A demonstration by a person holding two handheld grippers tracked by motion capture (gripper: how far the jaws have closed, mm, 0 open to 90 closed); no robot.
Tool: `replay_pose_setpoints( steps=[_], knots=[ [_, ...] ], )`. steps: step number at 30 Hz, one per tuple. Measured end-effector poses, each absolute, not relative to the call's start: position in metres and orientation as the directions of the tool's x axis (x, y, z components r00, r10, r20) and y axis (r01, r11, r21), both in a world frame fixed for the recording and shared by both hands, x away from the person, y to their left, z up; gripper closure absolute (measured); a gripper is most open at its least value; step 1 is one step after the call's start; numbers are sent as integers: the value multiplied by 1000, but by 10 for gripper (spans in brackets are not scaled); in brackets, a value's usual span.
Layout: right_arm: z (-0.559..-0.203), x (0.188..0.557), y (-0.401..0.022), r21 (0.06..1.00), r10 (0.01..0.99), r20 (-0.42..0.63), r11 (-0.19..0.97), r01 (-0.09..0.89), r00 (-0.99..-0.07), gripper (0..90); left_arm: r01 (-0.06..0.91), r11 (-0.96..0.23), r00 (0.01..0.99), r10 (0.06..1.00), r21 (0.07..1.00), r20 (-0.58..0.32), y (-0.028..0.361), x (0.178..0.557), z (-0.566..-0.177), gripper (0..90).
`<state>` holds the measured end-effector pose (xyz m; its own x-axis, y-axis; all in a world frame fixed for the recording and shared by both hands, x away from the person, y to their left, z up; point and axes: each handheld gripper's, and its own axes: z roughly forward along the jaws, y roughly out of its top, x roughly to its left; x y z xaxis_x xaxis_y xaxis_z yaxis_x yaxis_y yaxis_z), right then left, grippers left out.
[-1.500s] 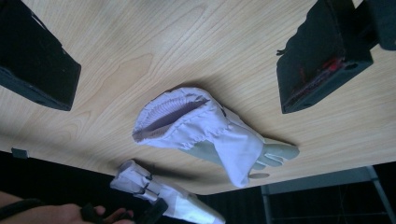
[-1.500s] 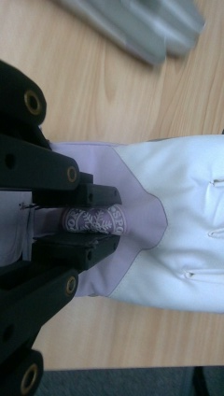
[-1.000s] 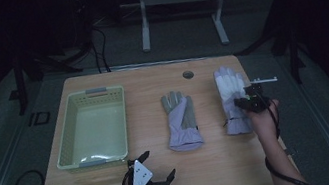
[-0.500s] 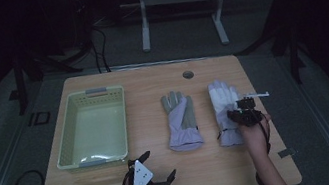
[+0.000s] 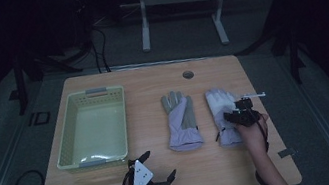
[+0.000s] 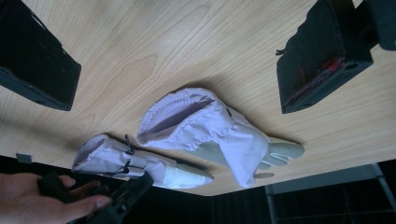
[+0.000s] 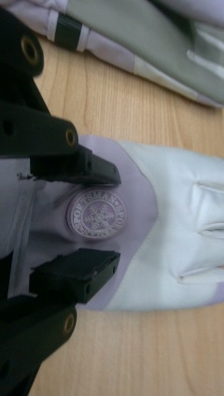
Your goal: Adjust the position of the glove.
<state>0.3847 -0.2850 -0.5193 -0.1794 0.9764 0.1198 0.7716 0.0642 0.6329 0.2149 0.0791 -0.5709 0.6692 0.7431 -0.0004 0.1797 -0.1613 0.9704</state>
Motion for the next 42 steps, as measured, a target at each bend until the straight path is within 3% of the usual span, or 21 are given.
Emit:
replay_pose_setpoints(
  steps=[6, 12, 19, 28, 36, 38, 42],
  knots=[
    [-502, 382, -294, 641, 950, 86, 178, 747, -300, 484, 182, -160, 671, 742, 970, -3, 79, 215, -571, 0],
    [-480, 375, -309, 690, 902, 15, 302, 657, -431, 543, 185, -164, 672, 740, 969, -3, 79, 216, -571, 0],
    [-477, 373, -326, 698, 820, -48, 436, 568, -570, 483, 186, -164, 671, 742, 969, -3, 79, 216, -571, 0],
    [-498, 386, -334, 692, 809, 14, 416, 589, -588, 520, 187, -167, 675, 738, 968, -3, 79, 216, -571, 0],
    [-523, 400, -322, 660, 809, 96, 384, 646, -580, 481, 187, -168, 676, 736, 968, -2, 79, 216, -571, 0],
    [-532, 401, -317, 641, 812, 76, 405, 652, -578, 478, 186, -173, 678, 735, 967, 1, 79, 216, -571, 0],
    [-537, 399, -316, 649, 804, 81, 406, 643, -589, 616, 186, -178, 677, 736, 966, 5, 78, 216, -571, 0]
  ],
)
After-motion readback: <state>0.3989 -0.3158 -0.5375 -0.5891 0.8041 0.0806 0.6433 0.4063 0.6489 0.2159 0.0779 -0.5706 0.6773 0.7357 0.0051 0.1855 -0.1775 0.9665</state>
